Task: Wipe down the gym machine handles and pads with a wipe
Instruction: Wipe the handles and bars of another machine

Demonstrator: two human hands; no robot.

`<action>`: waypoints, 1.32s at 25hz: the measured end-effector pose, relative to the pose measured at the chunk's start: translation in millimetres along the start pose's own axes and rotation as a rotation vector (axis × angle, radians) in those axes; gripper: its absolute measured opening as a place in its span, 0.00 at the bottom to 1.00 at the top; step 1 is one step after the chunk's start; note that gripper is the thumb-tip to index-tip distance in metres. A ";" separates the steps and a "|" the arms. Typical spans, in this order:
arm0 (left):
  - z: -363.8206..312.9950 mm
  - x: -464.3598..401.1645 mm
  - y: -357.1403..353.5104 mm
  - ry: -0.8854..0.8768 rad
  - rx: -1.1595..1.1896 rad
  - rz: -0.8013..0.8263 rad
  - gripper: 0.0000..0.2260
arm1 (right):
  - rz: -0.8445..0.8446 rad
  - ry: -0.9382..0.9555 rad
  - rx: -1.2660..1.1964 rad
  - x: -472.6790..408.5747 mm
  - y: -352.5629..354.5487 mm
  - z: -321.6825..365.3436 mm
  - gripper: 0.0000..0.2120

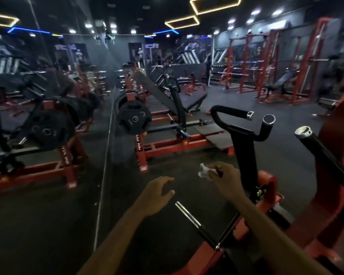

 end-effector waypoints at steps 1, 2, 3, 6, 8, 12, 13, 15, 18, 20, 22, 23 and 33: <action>4.6 -21.5 -1.7 -0.029 0.002 0.011 0.20 | -0.011 -0.001 0.007 -17.5 -4.3 -8.0 0.03; 9.9 -44.1 -3.2 -0.054 0.009 0.017 0.20 | -0.016 -0.001 0.004 -36.1 -9.3 -17.2 0.03; 13.8 -69.3 -3.4 -0.075 0.013 0.029 0.20 | -0.024 -0.003 -0.001 -56.0 -12.6 -26.1 0.03; 19.9 -155.2 -5.0 -0.164 0.012 0.079 0.20 | -0.087 -0.029 0.012 -118.4 -14.8 -57.1 0.04; 15.2 -206.6 -1.3 -0.207 0.021 0.094 0.20 | -0.122 -0.051 0.040 -154.1 -9.4 -74.3 0.03; 16.4 -295.4 -8.4 -0.303 0.094 0.098 0.20 | -0.169 -0.103 0.115 -218.9 -5.7 -117.2 0.03; 16.8 -310.5 -13.1 -0.322 0.114 0.119 0.20 | -0.186 -0.109 0.126 -228.1 -4.9 -125.5 0.03; 16.8 -341.6 -27.7 -0.370 0.104 0.168 0.20 | -0.211 -0.126 0.165 -238.8 -1.0 -141.3 0.04; 0.0 -384.0 -48.6 -0.472 0.146 0.213 0.20 | -0.285 -0.223 0.236 -242.9 14.0 -167.7 0.06; -22.6 -409.3 -70.6 -0.594 0.144 0.287 0.21 | -0.366 -0.299 0.325 -241.6 28.3 -182.9 0.10; -50.1 -430.8 -93.9 -0.754 0.150 0.362 0.21 | -0.489 -0.325 0.420 -236.9 40.7 -187.1 0.11; -64.3 -439.7 -106.5 -0.839 0.163 0.393 0.20 | -0.562 -0.350 0.453 -230.9 46.4 -187.6 0.11; -116.9 -478.2 -167.1 -1.146 0.090 0.372 0.22 | -0.658 -0.694 1.123 -241.2 80.8 -183.5 0.20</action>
Point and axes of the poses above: each hand's wrist, its own x-axis away from the middle knuckle, its own y-axis out of the back of the hand, z = x × y, the point moved 9 cm from there along -x, towards the middle knuckle, and after that the axes turned 5 degrees about z, right-handed, at the moved point
